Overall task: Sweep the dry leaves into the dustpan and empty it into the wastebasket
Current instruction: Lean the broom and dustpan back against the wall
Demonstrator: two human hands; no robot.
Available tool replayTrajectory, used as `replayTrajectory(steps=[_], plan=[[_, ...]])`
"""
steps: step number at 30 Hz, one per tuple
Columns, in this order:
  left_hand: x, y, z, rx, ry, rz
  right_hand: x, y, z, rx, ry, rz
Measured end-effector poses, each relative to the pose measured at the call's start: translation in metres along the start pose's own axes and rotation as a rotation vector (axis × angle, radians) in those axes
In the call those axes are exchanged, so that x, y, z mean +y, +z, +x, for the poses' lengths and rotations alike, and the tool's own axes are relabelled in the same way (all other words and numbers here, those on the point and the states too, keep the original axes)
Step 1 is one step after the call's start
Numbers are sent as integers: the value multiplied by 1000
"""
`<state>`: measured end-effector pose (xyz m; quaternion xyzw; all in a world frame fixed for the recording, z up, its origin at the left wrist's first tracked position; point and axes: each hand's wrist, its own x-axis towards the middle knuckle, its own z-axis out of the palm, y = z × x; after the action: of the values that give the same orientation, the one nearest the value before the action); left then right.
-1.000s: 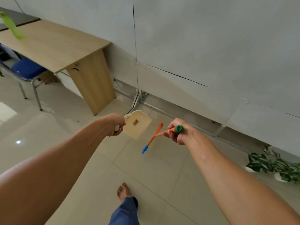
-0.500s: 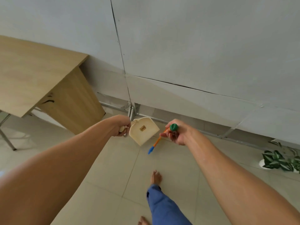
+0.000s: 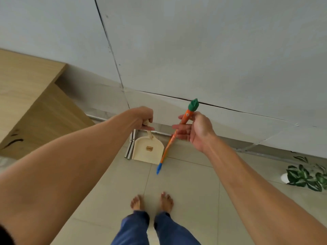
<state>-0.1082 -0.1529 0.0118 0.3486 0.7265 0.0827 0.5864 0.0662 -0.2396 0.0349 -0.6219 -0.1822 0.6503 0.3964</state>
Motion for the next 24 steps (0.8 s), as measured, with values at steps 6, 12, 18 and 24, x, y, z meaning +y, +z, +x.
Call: replayTrajectory(steps=[6, 12, 18, 24], plan=[[47, 1, 11, 34, 56, -61, -19, 8, 14, -27, -86, -16], [58, 13, 27, -23, 135, 98, -22, 11, 33, 236, -419, -865], [50, 23, 44, 248, 414, 579, -31, 3, 47, 374, -521, -1047], [64, 32, 54, 350, 552, 669, -36, 14, 78, 437, -570, -1029]])
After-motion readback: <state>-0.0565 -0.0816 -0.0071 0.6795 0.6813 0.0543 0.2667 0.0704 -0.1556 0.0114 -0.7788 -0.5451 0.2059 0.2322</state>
